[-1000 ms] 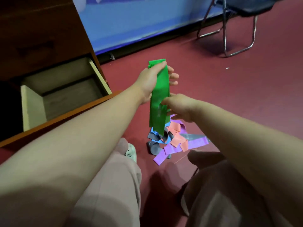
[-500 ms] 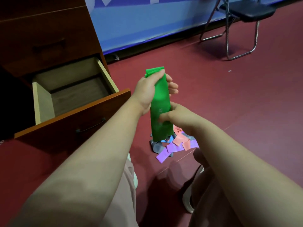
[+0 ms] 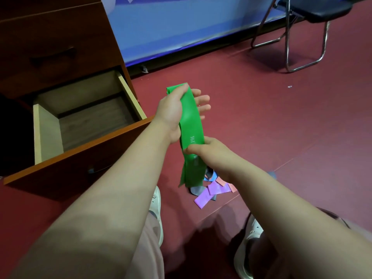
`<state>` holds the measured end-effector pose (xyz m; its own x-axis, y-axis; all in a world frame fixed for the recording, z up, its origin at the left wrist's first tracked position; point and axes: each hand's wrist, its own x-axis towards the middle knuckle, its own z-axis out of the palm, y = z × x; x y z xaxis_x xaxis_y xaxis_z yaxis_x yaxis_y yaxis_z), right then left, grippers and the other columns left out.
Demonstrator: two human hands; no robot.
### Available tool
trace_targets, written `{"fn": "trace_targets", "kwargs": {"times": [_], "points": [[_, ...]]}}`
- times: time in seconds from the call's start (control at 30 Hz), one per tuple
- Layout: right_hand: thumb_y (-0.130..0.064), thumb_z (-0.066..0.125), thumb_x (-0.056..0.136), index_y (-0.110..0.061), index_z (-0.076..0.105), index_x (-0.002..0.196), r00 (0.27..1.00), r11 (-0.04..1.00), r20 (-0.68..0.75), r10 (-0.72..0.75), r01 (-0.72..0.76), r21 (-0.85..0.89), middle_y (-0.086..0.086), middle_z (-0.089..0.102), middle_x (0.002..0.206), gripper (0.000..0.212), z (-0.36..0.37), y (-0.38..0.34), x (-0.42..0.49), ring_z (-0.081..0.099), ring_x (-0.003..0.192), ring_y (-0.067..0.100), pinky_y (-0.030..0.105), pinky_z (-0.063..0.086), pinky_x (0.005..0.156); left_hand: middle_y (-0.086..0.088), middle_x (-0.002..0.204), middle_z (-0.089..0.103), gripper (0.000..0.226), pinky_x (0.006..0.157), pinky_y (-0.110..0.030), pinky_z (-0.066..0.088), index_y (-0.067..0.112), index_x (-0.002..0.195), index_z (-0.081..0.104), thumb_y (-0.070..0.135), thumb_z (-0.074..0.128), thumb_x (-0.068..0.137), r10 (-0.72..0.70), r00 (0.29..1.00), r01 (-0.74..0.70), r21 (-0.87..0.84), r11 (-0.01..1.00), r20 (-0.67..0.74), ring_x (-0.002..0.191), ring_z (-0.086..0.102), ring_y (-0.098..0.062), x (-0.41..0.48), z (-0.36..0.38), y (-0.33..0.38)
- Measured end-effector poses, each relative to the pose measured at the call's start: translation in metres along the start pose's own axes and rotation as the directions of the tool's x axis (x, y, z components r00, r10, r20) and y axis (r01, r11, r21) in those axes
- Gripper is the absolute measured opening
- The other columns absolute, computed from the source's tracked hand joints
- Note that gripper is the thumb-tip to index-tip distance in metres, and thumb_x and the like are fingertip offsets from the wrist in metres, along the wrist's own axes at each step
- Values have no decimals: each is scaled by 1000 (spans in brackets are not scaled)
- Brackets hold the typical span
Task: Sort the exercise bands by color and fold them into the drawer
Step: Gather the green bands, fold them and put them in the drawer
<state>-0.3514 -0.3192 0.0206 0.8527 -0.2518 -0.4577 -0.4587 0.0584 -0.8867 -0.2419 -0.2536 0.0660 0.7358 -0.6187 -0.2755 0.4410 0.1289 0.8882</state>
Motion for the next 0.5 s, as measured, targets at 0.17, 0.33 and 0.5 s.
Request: {"fn": "trace_targets", "kwargs": {"times": [0.17, 0.33, 0.5], "points": [[-15, 68, 78, -15, 66, 80, 1000, 1000, -14, 16, -16, -18, 3, 66, 67, 3, -10, 2, 8, 61, 57, 19, 22, 48, 53, -6, 84, 72, 33, 68, -31, 50, 12, 92, 59, 35, 37, 102, -42, 998, 43, 33, 999, -42, 73, 70, -21, 11, 0, 4], [-6, 60, 82, -4, 64, 99, 995, 998, -69, 67, -66, 13, 10, 68, 73, 18, -23, -4, 7, 67, 51, 19, 18, 49, 45, -7, 86, 66, 39, 81, -35, 51, 17, 88, 69, 40, 41, 102, 17, 988, 28, 281, 959, -156, 79, 64, -21, 22, -1, -4], [-23, 61, 82, -11, 65, 103, 979, 982, -155, 135, -152, -110, 9, 67, 83, 24, -28, 0, 14, 62, 66, 24, 26, 50, 62, -3, 80, 60, 38, 82, -34, 48, 19, 94, 71, 40, 41, 102, 7, 997, 20, 334, 942, -81, 77, 58, -17, 20, 3, -9]]}}
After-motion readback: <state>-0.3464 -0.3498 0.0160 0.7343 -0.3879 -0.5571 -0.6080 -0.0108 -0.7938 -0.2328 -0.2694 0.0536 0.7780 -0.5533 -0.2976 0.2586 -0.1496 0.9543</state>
